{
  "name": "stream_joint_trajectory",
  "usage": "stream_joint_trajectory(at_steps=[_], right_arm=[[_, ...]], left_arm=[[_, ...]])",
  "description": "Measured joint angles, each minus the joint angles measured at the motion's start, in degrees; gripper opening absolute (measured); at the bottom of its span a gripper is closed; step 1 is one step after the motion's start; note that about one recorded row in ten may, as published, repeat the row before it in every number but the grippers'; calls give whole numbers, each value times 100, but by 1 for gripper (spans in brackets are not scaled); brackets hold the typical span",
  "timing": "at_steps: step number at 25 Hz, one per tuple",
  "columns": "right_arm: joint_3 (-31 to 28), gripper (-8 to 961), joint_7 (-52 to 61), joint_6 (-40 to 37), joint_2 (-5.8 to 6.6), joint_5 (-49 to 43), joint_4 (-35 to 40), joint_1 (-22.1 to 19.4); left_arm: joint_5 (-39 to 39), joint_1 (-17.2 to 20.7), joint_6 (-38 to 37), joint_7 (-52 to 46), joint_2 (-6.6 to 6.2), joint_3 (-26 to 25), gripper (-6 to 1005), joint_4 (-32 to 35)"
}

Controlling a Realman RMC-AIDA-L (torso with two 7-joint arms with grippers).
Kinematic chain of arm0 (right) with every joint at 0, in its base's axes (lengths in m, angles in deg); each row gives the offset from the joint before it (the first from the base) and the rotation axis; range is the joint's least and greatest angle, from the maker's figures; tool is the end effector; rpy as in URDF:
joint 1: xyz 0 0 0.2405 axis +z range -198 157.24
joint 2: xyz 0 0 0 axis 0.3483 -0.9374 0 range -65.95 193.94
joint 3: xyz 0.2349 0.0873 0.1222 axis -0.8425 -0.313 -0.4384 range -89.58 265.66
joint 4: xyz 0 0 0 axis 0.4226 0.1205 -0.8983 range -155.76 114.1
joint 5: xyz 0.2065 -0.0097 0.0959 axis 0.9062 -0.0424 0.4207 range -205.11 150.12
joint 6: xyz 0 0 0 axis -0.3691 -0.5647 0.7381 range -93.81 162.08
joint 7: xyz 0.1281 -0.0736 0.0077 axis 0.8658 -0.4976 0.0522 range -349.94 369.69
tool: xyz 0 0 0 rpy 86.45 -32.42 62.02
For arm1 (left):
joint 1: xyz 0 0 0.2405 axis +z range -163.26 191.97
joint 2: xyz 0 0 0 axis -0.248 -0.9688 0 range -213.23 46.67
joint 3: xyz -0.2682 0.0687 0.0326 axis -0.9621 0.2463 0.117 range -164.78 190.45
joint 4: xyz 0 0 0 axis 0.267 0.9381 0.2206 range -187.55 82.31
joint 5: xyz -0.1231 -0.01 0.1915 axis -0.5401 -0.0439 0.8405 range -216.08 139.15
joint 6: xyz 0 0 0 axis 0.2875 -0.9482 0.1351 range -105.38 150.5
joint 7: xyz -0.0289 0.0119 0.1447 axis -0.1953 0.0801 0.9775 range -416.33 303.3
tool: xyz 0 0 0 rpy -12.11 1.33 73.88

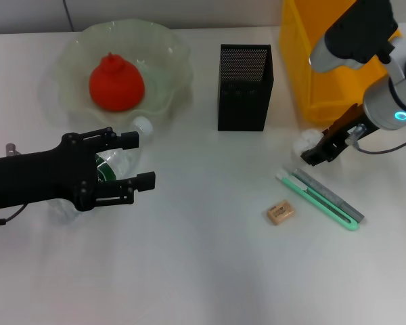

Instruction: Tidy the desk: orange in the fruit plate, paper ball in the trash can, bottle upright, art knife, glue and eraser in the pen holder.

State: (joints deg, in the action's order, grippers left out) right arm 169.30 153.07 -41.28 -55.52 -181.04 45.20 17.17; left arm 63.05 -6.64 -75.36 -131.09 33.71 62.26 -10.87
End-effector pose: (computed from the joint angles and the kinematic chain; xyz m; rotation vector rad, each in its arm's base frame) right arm 0.2136 0.4136 -0.0374 -2.5173 0.7936 -0.5278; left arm -0.2976 0.3089 0.0050 -2.7687 -0.4812 -0.8642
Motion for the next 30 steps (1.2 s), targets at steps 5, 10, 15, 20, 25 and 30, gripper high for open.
stream_joint_trajectory(at_steps=[5,10,15,20,25,30], right_arm=[[-138,569,-109,-484,16,111,785,-316],[-1256,448,-557,-1476,34,1107,2352,-836],[-2489,433,-913,-1081,12,1680,3146,-1197],[-2697,469,-1844,646,29,2769,2199,-1441],[-3012,565,-3012,978,33,3716,885,-1159],[-3320,710,-3799,904,39,4638,287,-1227]], left_arm=[[-1,23,11,3,14,-7,807,-8],[-2,41,-9,-15,8,-49,803,-10],[-7,61,-101,-22,16,-202,798,-7],[-36,61,-240,-22,23,-343,794,0],[-112,14,-509,-439,70,-802,789,306],[-10,7,-547,-1495,99,-762,784,1366]])
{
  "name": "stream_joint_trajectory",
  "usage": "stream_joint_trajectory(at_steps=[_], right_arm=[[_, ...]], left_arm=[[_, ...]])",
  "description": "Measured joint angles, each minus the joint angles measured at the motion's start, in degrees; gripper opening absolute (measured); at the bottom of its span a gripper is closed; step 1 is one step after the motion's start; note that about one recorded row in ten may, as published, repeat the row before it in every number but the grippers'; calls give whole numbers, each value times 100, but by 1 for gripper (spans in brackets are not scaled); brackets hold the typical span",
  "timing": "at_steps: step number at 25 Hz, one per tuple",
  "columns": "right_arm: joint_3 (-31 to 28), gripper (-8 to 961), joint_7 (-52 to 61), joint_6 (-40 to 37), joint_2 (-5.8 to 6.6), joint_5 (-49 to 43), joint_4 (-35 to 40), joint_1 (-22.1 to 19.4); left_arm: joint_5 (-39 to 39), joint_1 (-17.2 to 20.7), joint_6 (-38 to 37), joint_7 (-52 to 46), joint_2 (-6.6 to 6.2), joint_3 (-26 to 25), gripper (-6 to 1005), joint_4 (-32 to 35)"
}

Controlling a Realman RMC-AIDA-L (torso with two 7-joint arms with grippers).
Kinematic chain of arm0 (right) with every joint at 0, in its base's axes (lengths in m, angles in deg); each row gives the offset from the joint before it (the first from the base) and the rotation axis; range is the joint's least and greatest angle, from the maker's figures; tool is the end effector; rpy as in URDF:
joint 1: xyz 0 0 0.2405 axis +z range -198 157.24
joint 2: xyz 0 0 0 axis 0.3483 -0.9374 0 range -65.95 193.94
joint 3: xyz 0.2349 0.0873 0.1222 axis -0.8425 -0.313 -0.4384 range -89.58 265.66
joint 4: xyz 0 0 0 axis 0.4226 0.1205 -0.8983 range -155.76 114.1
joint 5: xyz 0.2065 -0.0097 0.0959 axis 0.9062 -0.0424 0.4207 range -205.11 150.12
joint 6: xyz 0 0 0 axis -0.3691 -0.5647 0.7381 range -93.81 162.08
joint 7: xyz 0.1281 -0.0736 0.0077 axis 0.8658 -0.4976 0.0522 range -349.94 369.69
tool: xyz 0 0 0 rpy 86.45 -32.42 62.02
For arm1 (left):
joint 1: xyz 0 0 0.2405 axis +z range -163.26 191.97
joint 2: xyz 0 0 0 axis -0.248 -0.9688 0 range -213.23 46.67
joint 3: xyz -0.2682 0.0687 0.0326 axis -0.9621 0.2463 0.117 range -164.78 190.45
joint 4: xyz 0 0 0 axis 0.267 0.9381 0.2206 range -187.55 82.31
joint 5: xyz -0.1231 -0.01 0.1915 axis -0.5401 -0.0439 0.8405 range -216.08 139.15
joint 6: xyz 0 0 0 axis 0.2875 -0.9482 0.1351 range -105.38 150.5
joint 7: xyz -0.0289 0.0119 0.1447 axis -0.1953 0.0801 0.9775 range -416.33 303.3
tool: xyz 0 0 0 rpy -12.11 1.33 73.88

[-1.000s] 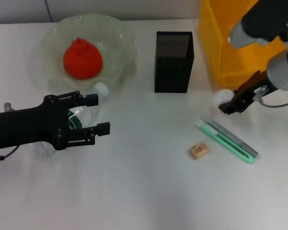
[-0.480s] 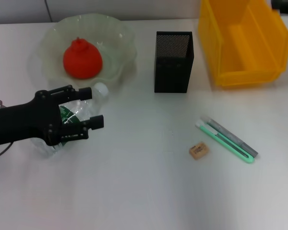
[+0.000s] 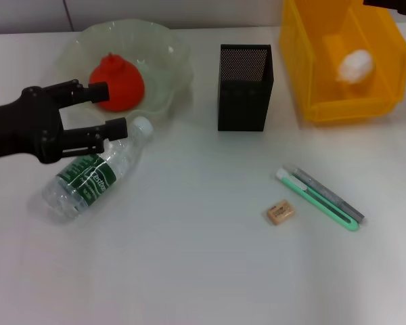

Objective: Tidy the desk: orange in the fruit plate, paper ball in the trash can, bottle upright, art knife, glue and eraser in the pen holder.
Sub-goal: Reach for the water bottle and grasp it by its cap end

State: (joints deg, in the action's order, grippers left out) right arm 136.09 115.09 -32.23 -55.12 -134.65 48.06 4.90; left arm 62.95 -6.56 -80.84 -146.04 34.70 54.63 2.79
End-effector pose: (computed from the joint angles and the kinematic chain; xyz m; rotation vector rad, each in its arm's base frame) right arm 0.2460 0.4205 0.1002 -2.1990 0.6341 0.6190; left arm -0.2739 0.3195 0.0582 -2.6932 -0.5481 -0.9216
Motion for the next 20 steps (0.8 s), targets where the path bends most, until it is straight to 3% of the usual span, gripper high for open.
stream_joint_trajectory(at_steps=[1,4,5,6,7,8,11,13,15,16,20], right_arm=[[-14,745,-93,-27,-1,129,-19,-72],[-13,823,-550,-602,2,703,-194,-388],[-13,830,-550,-602,2,703,-194,-388],[-36,837,-890,-1173,6,911,-409,-523],[-36,844,-890,-1173,6,911,-409,-523],[-38,851,-1210,-1687,5,957,-639,-634],[-41,851,-1621,-2055,5,948,-981,-714],[-43,851,-2469,-2387,3,947,-1782,-754],[-42,851,-2746,-2411,4,941,-2096,-739],[-26,851,-3177,-2431,3,915,-2535,-705],[-12,851,-3573,-2473,7,900,-2884,-698]], left_arm=[[0,0,0,0,0,0,784,0],[647,-7,102,-1506,52,489,781,1366],[647,-7,102,-1506,52,489,780,1366],[1127,-61,299,-2373,56,894,779,1985],[1260,-75,391,-2606,57,1041,778,2119],[1260,-75,391,-2606,57,1041,777,2119],[2528,-174,1165,-4106,62,2095,774,3033],[3598,-241,1620,-4955,67,2820,773,3347],[4093,-256,1852,-5322,72,3185,771,3406],[4527,-259,2168,-5705,75,3656,770,3385],[4805,-285,2501,-6073,75,4176,766,3225]])
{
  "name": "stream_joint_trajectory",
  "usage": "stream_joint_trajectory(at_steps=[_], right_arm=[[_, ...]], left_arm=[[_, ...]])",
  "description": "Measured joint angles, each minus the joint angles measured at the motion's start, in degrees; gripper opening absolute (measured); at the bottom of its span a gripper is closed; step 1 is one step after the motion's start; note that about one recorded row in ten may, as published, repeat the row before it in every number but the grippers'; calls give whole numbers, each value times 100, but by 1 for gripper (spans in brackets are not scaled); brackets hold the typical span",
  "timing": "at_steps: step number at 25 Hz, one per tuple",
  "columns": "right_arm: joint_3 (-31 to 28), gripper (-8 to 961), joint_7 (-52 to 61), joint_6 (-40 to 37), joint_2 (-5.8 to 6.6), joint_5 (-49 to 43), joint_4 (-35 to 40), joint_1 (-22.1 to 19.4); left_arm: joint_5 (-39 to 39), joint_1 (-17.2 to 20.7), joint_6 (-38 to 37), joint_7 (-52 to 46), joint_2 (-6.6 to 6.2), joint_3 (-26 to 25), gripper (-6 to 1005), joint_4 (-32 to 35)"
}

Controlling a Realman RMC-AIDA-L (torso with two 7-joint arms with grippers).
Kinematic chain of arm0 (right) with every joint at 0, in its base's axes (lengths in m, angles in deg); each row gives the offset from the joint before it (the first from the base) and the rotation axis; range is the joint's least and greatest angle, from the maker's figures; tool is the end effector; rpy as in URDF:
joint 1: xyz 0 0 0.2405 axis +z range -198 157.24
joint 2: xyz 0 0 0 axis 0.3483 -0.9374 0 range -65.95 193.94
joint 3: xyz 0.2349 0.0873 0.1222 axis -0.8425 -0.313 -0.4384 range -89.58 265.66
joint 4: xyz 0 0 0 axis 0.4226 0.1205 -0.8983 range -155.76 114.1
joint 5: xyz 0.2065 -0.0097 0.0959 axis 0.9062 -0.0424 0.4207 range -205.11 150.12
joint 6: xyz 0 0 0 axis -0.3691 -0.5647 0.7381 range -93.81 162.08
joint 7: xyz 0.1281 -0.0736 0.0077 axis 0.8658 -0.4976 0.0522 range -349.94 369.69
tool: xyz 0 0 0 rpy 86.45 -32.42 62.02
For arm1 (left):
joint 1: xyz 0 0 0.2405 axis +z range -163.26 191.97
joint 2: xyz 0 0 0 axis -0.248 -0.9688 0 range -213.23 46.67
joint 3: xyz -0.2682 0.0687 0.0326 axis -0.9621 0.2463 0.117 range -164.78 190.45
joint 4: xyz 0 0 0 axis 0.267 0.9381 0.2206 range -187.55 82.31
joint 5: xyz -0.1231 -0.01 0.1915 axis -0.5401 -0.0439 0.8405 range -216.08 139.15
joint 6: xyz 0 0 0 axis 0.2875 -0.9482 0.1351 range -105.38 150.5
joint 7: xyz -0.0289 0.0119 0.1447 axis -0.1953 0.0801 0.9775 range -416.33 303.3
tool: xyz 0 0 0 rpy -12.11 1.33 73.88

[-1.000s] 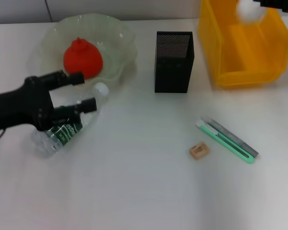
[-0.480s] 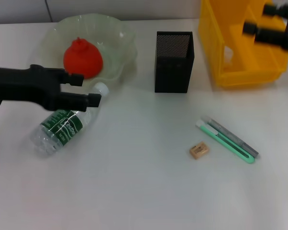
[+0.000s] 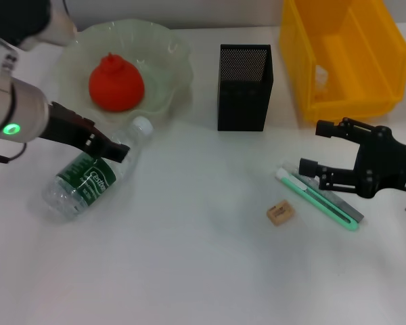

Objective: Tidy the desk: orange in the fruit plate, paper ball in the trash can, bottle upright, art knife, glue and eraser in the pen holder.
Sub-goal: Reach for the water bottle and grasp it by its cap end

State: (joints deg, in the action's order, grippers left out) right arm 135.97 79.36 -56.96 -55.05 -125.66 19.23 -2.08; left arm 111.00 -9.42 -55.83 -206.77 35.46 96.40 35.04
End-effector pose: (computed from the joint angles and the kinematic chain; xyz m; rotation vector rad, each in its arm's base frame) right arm 0.3144 0.3081 -0.0047 -2.5935 0.5069 0.8571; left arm -0.2081 0.3747 0.0020 -2.4216 -0.8738 0.3130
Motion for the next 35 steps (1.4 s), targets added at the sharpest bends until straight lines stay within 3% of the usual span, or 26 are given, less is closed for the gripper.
stream_joint_trajectory(at_steps=[6,35], right_arm=[[1,852,-339,-37,4,0,-406,20],[1,851,-401,31,-3,2,-801,257]], left_arm=[[320,-126,566,-519,21,668,761,-350],[470,-378,2111,-1027,44,2149,734,-1109]])
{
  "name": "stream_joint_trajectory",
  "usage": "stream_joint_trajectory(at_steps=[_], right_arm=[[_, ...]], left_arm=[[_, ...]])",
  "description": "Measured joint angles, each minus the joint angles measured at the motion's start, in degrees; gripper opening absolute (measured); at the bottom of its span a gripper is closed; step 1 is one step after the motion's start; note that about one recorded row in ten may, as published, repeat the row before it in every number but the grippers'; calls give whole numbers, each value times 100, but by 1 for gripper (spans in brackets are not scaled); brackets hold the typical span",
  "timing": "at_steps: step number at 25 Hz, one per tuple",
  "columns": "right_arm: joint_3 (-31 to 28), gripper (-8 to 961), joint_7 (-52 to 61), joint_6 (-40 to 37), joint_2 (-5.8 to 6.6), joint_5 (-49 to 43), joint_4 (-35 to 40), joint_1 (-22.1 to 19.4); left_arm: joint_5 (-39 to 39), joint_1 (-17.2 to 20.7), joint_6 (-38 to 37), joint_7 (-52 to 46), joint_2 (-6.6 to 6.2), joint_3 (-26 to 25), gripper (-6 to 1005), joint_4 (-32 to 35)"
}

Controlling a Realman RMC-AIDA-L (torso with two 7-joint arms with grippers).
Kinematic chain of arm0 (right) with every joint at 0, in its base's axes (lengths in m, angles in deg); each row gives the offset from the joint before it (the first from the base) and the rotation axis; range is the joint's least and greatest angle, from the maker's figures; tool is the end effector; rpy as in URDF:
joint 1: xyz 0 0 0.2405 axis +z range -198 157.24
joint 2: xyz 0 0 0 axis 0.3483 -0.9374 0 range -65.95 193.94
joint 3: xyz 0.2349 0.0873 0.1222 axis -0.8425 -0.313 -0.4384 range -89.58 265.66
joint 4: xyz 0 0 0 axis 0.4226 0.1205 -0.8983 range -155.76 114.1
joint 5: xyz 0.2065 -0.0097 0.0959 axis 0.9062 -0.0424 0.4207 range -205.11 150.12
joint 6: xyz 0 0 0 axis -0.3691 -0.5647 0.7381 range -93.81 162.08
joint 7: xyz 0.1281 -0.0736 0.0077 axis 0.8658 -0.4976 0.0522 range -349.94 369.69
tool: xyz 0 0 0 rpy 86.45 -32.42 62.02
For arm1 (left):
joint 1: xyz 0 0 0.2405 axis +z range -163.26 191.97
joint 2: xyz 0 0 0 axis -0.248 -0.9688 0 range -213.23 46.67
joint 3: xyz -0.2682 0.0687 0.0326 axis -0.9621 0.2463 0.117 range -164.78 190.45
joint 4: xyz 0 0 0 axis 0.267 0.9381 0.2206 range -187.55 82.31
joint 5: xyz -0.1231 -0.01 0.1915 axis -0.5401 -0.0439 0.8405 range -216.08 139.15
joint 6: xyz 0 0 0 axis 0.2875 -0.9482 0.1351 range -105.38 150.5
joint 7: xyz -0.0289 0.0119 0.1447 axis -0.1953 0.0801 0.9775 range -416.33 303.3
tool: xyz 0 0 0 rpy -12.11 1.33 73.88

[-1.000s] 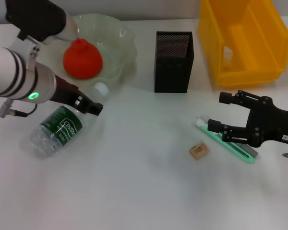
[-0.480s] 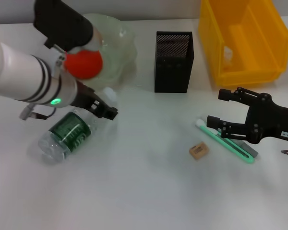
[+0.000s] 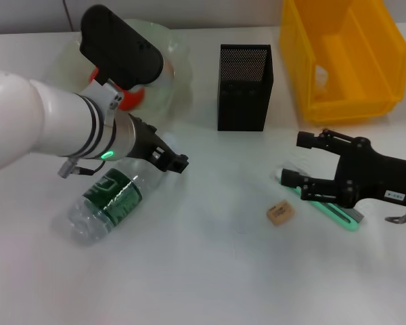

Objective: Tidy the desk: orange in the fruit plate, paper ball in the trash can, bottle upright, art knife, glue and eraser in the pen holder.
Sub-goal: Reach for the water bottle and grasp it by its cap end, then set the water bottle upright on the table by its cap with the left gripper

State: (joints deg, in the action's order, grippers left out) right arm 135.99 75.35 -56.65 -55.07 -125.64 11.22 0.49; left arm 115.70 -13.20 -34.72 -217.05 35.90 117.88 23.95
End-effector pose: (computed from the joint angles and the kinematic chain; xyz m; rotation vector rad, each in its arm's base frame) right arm 0.3128 0.3054 -0.0287 -2.6195 0.5368 0.9092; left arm -0.1866 0.3794 -0.0912 -2.4525 -0.6725 0.3197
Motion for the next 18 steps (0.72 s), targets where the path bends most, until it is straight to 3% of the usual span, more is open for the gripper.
stream_joint_trajectory(at_steps=[10,13,18], right_arm=[[-6,852,-111,4,6,6,-230,105],[-3,852,-113,-9,7,6,-234,102],[-18,852,-114,-41,7,7,-241,74]], left_arm=[[48,-28,503,-119,-1,319,725,-452],[57,167,743,10,0,520,546,-324],[67,342,775,80,-17,539,499,-152]])
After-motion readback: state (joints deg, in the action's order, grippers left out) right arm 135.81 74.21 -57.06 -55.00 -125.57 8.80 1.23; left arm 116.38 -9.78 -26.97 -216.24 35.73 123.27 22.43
